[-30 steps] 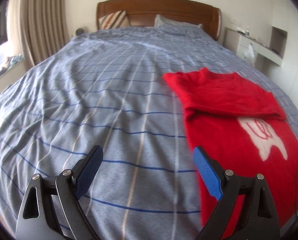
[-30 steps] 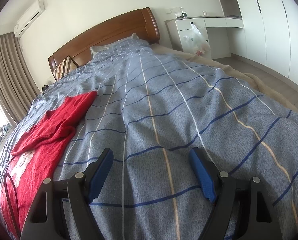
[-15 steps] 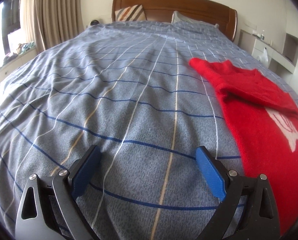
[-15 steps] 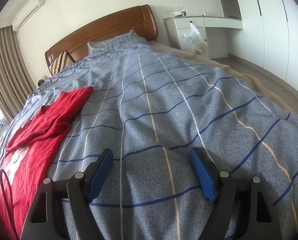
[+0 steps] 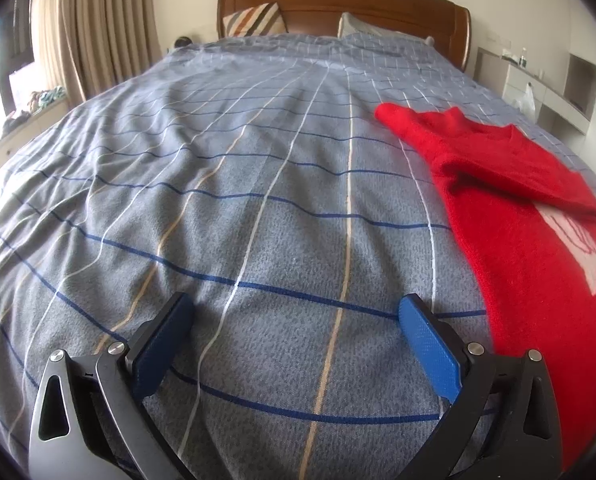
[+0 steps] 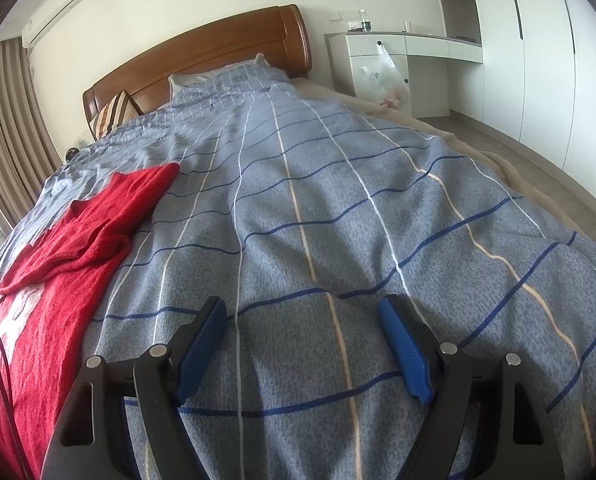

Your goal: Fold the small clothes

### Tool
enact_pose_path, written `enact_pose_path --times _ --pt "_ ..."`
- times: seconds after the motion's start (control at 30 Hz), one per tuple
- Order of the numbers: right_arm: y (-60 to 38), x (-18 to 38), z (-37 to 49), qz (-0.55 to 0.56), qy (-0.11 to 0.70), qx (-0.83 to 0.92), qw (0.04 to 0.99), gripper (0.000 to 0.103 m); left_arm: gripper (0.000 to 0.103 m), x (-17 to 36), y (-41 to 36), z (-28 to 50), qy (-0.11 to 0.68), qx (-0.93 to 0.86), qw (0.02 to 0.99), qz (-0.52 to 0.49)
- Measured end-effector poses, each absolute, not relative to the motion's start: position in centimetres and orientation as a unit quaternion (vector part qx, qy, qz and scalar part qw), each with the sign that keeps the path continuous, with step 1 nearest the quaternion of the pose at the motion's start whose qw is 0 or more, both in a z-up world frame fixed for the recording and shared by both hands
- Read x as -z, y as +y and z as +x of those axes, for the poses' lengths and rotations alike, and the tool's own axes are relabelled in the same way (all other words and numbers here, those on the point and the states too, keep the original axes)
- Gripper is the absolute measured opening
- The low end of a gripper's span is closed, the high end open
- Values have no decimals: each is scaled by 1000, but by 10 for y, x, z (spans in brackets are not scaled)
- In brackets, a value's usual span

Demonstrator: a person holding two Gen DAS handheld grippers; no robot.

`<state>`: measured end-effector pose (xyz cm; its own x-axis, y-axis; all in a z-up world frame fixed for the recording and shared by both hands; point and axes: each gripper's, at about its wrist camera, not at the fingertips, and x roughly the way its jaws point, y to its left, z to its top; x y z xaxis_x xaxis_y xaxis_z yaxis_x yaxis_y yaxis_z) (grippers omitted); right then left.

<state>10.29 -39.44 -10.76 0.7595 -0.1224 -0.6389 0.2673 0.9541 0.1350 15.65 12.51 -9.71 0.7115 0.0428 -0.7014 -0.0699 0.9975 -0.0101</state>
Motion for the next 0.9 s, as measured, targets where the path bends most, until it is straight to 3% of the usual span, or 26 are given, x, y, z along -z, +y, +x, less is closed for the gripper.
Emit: enact_pose_path --times 0.9 --pt "-395 106 101 112 327 102 933 79 103 97 125 157 377 -32 926 -16"
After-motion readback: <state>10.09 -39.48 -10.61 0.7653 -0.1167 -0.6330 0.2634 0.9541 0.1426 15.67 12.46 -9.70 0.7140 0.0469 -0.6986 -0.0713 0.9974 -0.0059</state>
